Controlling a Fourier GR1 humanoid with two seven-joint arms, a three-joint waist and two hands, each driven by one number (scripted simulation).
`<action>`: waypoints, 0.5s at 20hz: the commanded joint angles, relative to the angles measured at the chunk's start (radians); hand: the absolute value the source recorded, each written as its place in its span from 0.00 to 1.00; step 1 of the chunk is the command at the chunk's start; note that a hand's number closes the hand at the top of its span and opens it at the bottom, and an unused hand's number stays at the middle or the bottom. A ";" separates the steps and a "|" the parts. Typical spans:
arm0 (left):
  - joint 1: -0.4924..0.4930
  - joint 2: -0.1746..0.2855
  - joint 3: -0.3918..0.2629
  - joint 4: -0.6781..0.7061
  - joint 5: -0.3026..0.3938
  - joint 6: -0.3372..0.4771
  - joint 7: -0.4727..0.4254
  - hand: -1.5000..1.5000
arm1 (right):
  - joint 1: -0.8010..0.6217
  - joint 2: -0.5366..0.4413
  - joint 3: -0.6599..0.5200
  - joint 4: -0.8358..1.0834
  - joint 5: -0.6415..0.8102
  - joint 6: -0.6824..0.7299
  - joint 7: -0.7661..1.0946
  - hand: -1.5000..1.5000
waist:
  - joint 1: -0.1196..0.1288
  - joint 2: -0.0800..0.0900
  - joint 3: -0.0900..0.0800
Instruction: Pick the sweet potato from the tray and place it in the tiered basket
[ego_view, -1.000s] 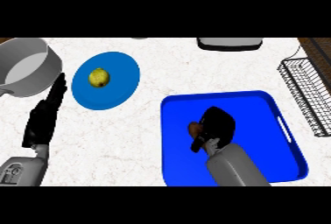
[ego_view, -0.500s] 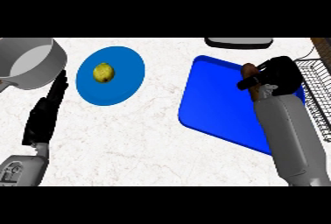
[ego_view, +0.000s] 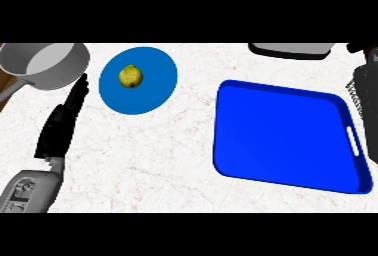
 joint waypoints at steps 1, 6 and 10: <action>-0.022 -0.003 -0.008 0.007 -0.004 -0.006 0.009 0.50 | -0.113 -0.069 -0.042 0.108 0.160 -0.059 0.228 1.00 | 0.022 0.001 0.000; -0.040 -0.022 -0.021 0.013 -0.005 -0.008 0.017 0.50 | -0.243 -0.105 -0.088 0.261 0.265 0.039 0.263 1.00 | 0.024 -0.007 0.001; -0.034 -0.022 -0.020 0.025 -0.017 -0.001 0.022 0.50 | -0.321 -0.111 -0.147 0.335 0.283 -0.030 0.231 1.00 | 0.009 -0.013 0.004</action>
